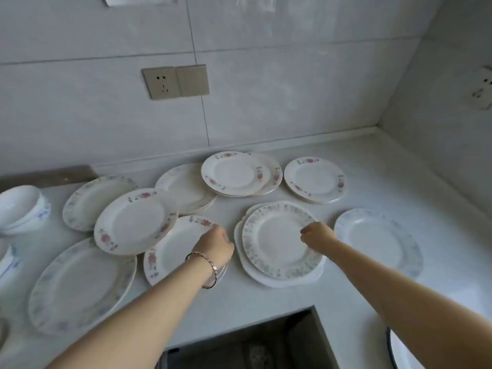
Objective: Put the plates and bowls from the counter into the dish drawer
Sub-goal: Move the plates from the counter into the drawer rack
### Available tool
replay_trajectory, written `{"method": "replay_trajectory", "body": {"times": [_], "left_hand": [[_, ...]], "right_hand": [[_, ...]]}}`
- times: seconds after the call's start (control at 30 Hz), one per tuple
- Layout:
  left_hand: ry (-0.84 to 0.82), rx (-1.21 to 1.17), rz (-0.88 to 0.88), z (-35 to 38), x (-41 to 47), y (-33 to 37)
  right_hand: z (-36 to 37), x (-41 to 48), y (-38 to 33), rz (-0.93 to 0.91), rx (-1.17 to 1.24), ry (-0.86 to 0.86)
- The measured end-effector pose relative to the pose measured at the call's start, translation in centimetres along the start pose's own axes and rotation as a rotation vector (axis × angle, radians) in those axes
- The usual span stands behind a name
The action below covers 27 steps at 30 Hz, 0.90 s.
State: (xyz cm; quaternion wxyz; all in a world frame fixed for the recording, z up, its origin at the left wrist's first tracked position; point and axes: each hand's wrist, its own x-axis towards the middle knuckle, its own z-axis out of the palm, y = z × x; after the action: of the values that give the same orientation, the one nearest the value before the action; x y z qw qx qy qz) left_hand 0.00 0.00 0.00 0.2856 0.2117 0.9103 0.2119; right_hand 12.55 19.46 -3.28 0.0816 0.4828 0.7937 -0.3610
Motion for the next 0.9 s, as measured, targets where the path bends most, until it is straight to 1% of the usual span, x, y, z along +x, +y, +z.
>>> {"method": "replay_trajectory", "body": {"times": [0.1,0.2,0.27,0.33,0.37,0.43,0.5,0.6,0.7,0.83,0.9], "left_hand": [[-0.045,-0.042,-0.082,3.5,3.4,1.0],[-0.130,-0.119,-0.227,7.3,6.5,2.0],[-0.113,-0.126,-0.319,9.2,8.0,2.5],[-0.077,-0.027,-0.394,10.7,8.7,2.6],[-0.070,0.011,-0.416,11.3,8.9,2.5],[-0.048,0.002,-0.441,12.2,9.0,2.3],[-0.024,-0.099,-0.477,12.8,8.9,2.0],[0.013,-0.312,-0.522,12.8,8.7,1.8],[0.006,-0.432,-0.506,12.3,8.5,1.0],[-0.041,-0.517,-0.418,11.0,5.7,-1.2],[-0.026,-0.537,-0.354,9.9,3.3,-2.5]], "right_hand": [[-0.2,3.9,1.4,0.025,-0.043,0.020],[-0.4,7.5,2.3,0.021,-0.098,0.018],[-0.7,9.7,2.4,0.025,-0.130,0.006],[-0.6,11.7,2.6,0.074,-0.118,-0.036],[-0.4,12.4,2.7,0.095,-0.120,-0.060],[0.1,13.3,2.9,0.109,-0.131,-0.098],[0.4,13.9,3.2,0.118,-0.108,-0.108],[0.5,14.2,3.4,0.123,-0.097,-0.073],[0.7,13.2,3.4,0.109,-0.075,-0.036],[0.8,9.7,3.5,0.093,-0.074,0.048],[1.0,7.1,3.1,0.047,-0.068,0.070]]}}
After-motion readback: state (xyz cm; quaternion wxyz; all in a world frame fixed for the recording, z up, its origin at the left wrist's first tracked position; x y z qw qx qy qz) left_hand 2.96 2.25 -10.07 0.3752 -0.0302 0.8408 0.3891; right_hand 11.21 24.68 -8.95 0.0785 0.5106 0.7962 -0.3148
